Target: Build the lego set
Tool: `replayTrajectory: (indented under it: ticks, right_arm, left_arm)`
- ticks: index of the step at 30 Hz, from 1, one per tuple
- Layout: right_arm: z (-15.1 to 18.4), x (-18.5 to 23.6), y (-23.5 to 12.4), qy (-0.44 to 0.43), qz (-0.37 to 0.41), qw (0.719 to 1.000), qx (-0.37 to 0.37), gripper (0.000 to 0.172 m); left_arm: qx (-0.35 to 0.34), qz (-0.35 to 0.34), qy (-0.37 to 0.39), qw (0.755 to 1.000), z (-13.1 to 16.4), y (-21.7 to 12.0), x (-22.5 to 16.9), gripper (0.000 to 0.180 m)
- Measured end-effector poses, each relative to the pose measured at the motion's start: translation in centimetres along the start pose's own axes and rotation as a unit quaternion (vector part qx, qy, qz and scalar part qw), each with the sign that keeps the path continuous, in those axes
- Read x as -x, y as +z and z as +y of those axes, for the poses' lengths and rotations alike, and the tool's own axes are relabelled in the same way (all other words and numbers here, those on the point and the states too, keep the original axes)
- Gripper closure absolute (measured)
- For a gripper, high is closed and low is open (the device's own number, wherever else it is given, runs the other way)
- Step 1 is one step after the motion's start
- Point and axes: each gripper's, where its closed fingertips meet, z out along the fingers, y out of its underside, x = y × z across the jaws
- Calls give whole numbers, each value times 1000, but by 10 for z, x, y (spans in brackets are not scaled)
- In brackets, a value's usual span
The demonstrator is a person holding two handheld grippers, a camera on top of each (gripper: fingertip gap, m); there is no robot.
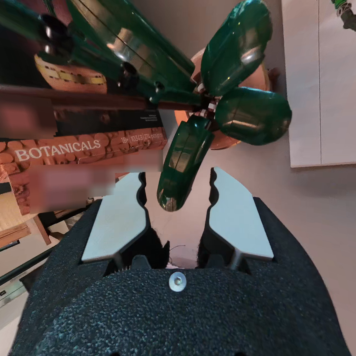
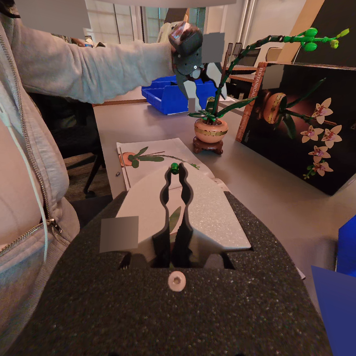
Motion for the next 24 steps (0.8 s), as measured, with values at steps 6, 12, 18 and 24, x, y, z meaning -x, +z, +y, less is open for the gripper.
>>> replayTrajectory:
  ticks: [6, 12, 18, 24]
  right_arm:
    - [-6, -2, -8, -6, 10, 1000, -10, 165]
    - [-8, -3, -12, 4, 5, 1000, -24, 165]
    - [-7, -4, -14, 6, 6, 1000, -23, 165]
    - [-10, -6, -18, 4, 10, 1000, -27, 165]
  left_arm:
    - [-10, 25, -10, 1000, -6, 9, -4, 140]
    - [-7, 35, -48, 998, -10, 6, -10, 140]
    - [11, 19, -76, 997, -11, 1, -15, 137]
    - [23, 5, -86, 996, -20, -9, -22, 135]
